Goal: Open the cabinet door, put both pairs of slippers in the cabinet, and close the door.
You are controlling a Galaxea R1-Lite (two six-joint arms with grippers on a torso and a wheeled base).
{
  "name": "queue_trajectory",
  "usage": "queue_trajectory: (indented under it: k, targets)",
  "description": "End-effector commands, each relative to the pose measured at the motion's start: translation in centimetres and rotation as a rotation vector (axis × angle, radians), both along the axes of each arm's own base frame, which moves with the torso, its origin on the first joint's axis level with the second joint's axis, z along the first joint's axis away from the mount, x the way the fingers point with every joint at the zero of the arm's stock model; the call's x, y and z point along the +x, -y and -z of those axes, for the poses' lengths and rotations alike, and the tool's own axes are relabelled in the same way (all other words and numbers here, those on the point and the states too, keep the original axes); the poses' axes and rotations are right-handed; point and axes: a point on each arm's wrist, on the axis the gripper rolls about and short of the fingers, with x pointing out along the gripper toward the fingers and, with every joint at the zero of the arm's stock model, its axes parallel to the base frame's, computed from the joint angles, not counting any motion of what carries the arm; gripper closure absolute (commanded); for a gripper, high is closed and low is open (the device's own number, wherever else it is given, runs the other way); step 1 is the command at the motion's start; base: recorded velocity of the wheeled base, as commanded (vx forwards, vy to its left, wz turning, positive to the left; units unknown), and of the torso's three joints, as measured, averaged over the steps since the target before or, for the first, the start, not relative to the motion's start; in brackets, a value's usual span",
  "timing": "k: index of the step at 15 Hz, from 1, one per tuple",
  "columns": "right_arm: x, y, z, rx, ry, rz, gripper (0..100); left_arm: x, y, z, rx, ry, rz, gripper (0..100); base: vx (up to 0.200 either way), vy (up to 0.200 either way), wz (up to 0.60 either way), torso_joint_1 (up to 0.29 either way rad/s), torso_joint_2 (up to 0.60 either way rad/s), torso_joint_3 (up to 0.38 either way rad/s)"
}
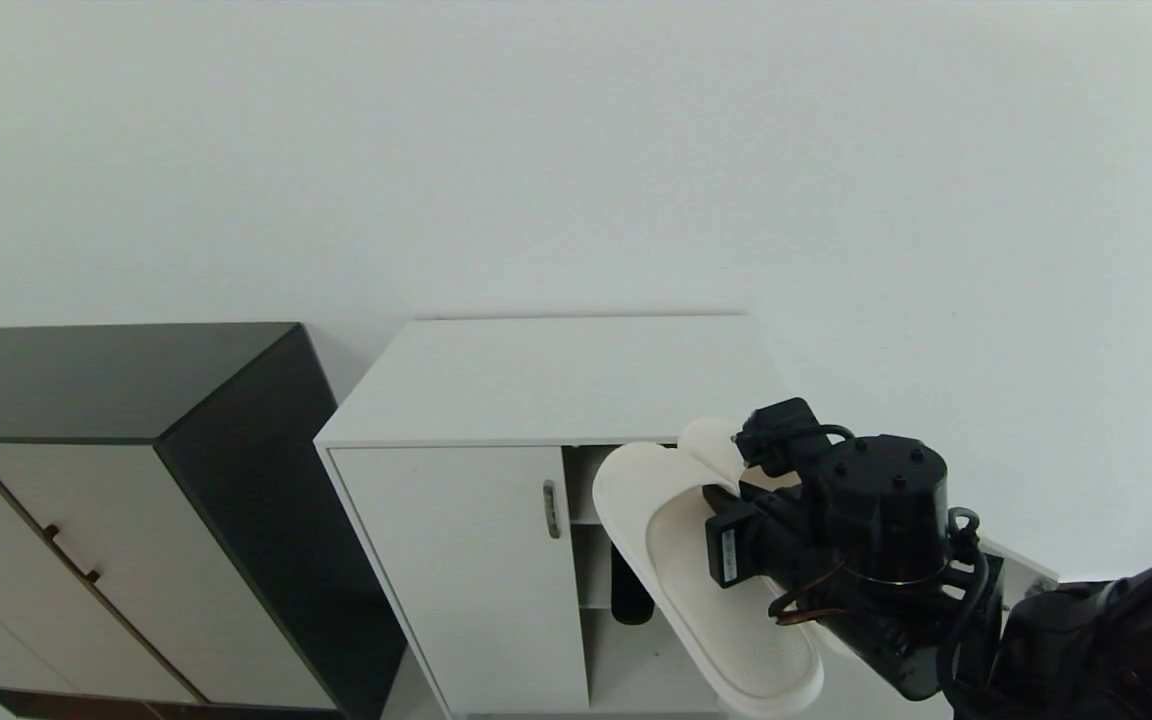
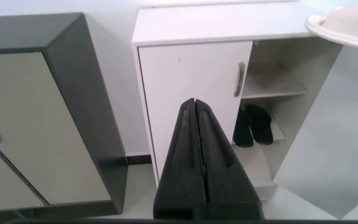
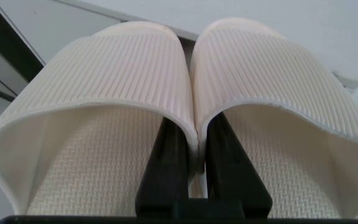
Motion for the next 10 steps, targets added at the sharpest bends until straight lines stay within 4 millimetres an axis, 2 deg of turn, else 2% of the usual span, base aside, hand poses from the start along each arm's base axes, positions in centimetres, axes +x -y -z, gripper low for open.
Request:
queue_trajectory:
  k: [1,4,10]
  targets:
    - [0.00,-0.02,0.08,-0.002,-0.001,0.000,100,0.00,0.00,0.00,0.000,0.000,0.000,100,0.000,0.000,0.00,-0.149,0.37,0.212]
    - [0.02,-0.04,0.34,-0.010,-0.005,0.000,100,0.00,0.00,0.00,0.000,0.000,0.000,100,0.000,0.000,0.00,-0.186,0.41,0.230]
    - [0.04,-0.06,0.39,-0.011,-0.006,0.000,100,0.00,0.00,0.00,0.000,0.000,0.000,100,0.000,0.000,0.00,-0.230,0.55,0.312]
